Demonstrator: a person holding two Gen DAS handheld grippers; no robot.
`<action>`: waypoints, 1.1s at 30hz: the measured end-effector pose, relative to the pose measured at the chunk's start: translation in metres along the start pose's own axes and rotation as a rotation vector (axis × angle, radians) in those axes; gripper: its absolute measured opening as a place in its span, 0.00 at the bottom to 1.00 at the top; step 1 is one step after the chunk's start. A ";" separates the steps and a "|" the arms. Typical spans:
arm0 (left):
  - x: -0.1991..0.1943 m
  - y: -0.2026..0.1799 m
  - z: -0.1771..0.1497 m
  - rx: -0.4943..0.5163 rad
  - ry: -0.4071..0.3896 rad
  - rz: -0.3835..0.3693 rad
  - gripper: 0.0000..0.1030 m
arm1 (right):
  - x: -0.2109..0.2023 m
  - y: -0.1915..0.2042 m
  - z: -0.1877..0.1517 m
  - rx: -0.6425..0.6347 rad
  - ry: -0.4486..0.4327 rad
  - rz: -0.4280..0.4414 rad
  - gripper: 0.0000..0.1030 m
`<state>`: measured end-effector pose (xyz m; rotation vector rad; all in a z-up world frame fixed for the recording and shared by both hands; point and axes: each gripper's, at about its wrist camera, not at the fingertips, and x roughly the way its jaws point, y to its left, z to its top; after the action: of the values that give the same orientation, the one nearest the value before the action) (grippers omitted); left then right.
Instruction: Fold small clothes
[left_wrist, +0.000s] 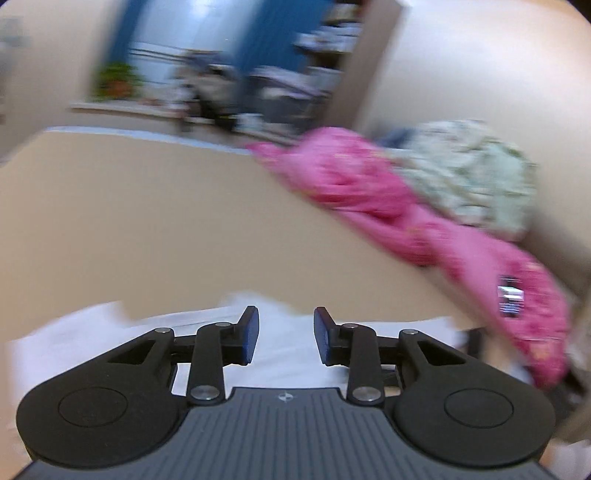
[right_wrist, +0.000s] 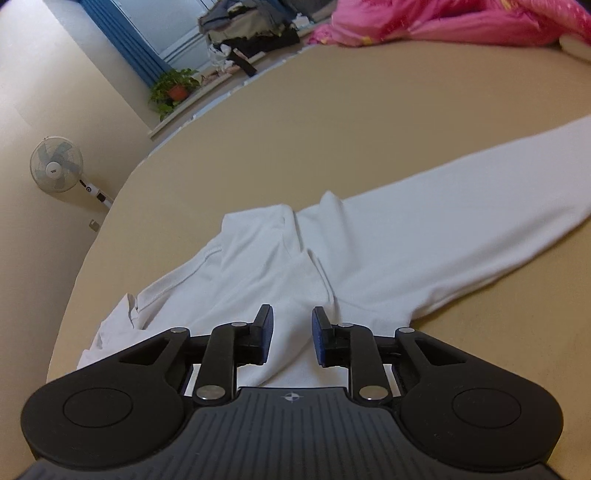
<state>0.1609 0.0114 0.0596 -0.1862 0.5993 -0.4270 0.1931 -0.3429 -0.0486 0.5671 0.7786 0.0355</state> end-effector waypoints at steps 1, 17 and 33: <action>-0.014 0.024 -0.008 -0.015 0.003 0.065 0.35 | 0.003 0.001 -0.001 0.000 0.008 -0.007 0.25; -0.056 0.214 -0.081 -0.324 0.071 0.299 0.42 | 0.013 0.034 -0.011 -0.182 -0.065 -0.034 0.07; -0.002 0.216 -0.083 -0.226 0.268 0.467 0.37 | 0.017 0.010 -0.003 -0.123 -0.069 -0.236 0.23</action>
<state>0.1834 0.2026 -0.0692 -0.1984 0.9284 0.0726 0.2051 -0.3290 -0.0560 0.3556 0.7666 -0.1526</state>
